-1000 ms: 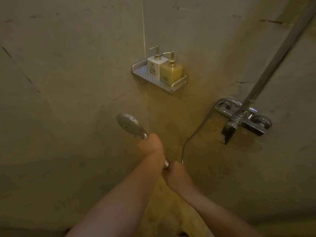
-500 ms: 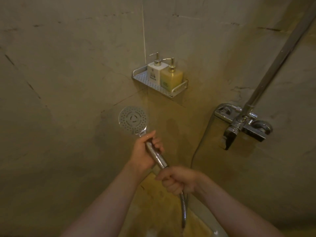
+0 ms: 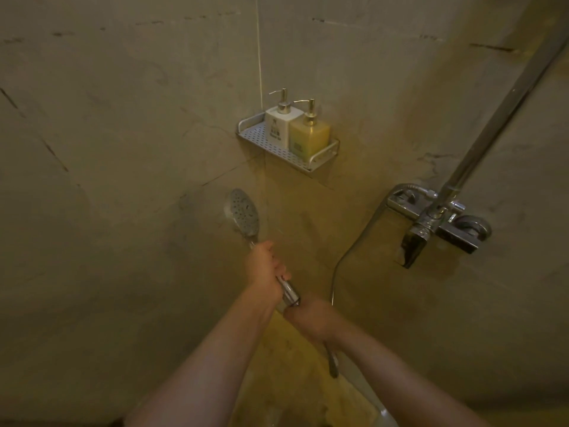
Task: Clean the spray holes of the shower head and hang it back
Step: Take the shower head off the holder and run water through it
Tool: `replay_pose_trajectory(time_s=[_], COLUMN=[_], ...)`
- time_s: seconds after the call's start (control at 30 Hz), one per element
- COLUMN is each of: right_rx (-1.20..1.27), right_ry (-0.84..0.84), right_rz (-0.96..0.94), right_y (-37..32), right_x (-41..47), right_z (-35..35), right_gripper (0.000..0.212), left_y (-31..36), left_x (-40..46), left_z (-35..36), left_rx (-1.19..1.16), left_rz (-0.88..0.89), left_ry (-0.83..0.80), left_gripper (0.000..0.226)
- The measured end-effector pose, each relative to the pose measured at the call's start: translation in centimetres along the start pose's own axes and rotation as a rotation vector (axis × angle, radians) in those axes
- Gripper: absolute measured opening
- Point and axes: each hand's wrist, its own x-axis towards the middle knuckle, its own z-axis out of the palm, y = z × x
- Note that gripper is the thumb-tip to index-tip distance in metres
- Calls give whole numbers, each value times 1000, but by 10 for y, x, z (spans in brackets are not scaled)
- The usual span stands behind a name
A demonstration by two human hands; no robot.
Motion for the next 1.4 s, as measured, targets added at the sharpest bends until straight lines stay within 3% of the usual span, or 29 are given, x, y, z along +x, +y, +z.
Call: replay_pose_trajectory(time_s=[0.13,0.27,0.37,0.43,0.5,0.53,0.67,0.8,0.87,0.93,1.03,1.13,1.27,1.37,1.4], right_rx=[-203,-363,-344,-247,-112,-14,446,511,557,583,548,430,67,-124,-154], right_ry=[184,293,317,259,194,141,-323,-662,-782,-839,-754,-403,36,102,161], right_rz=[-62,7,20,-2,0,16,190,195,174,167,175,186,85,5,-44], right_y=[10,13,13,15,15,13,5,3,5,9,12,11,15,19,21], right_x=[16,30,34,33,28,23,-2,-5,-4,-2,-2,-2,10,22,26], right_z=[12,20,16,8,-5,-11,-23,-23,-25,-27,-27,-25,-14,9,19], right_gripper=[34,24,24,21,24,28,45,57,57,52,50,45,30,33,35], left_y=[-1,-3,-2,-2,1,2,5,0,-3,-4,1,4,-11,-14,-13], left_x=[3,17,27,23,11,6,-8,-5,-5,-6,-13,-16,-6,-3,2], left_z=[11,15,21,27,25,22,-2,-17,-16,-12,-4,7,20,15,9], left_rx=[120,107,121,129,77,53,-104,-424,-472,-414,-261,-98,-35,191,153], left_rz=[164,137,94,75,-2,-50,-150,-224,-201,-167,-174,-127,-73,-18,27], left_ry=[412,539,504,378,120,-7,-394,-833,-1059,-1081,-923,-518,-115,109,194], left_gripper=[18,22,31,25,16,24,21,17,28,45,55,57,39,23,15])
